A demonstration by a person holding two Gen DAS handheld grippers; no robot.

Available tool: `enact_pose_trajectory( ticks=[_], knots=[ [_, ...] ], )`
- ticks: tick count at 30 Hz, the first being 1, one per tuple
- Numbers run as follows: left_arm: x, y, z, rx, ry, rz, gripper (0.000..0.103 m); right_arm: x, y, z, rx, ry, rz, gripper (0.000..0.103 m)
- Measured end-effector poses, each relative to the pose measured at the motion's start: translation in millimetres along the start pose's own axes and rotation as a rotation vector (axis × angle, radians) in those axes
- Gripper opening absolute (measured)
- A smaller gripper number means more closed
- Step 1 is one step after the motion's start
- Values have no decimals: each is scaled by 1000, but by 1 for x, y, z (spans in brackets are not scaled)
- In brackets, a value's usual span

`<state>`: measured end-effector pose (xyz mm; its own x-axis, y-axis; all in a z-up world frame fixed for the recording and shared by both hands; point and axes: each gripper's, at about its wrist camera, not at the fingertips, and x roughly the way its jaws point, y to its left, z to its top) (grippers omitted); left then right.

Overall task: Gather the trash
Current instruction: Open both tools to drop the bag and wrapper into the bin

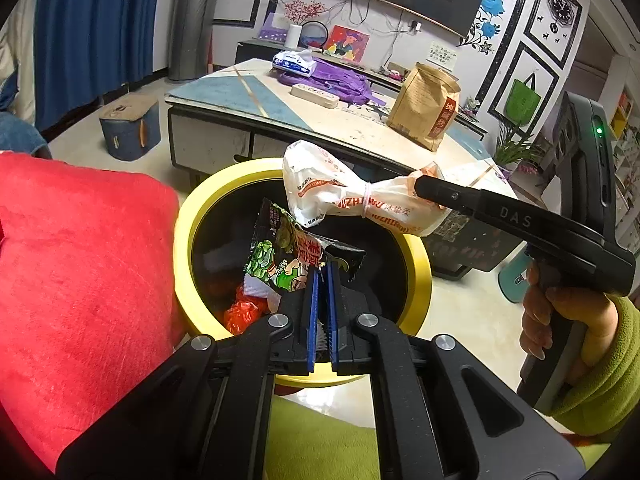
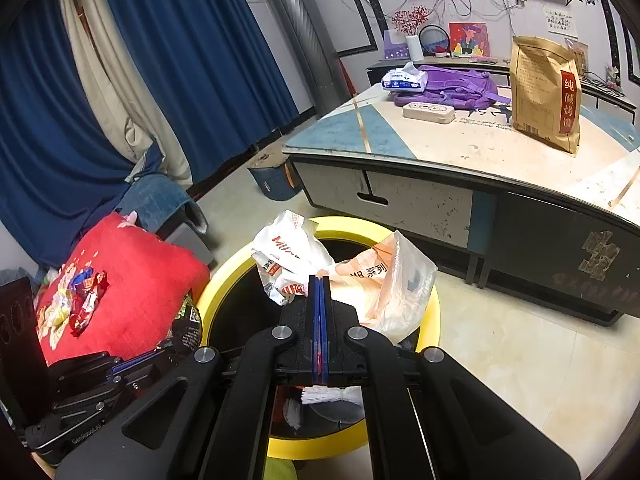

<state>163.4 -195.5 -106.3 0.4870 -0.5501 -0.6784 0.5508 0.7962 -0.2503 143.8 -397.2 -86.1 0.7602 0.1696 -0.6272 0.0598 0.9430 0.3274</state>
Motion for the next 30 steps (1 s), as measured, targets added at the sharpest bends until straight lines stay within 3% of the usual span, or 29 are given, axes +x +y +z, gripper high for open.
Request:
enact_pose_trajectory(
  ticks=[7,10,12,14,15,21,23,30],
  knots=[
    [2,6,4,-44,8,-21,2,3,3,0,-3,18,9,1],
    [1,9,4,-62,7,-24,7,4,1,1,8,26,13,2],
    [1,9,4,-72,13,-24,16,4,-1,1,18,26,12,7],
    [-1,9,4,-80,9,-26,28,3,-2,3,26,18,14,24],
    [-1,10,3,-80,6,-24,30,1,-2,3,31,11,15,28],
    [-15,13,3,-98,-25,14,66,-5,-4,5,39,-14,12,42],
    [-24,14,4,-104,-49,41,91,-7,-3,5,37,-19,7,45],
    [-49,20,5,-124,-119,109,92,-14,7,6,4,-50,-5,56]
  ],
)
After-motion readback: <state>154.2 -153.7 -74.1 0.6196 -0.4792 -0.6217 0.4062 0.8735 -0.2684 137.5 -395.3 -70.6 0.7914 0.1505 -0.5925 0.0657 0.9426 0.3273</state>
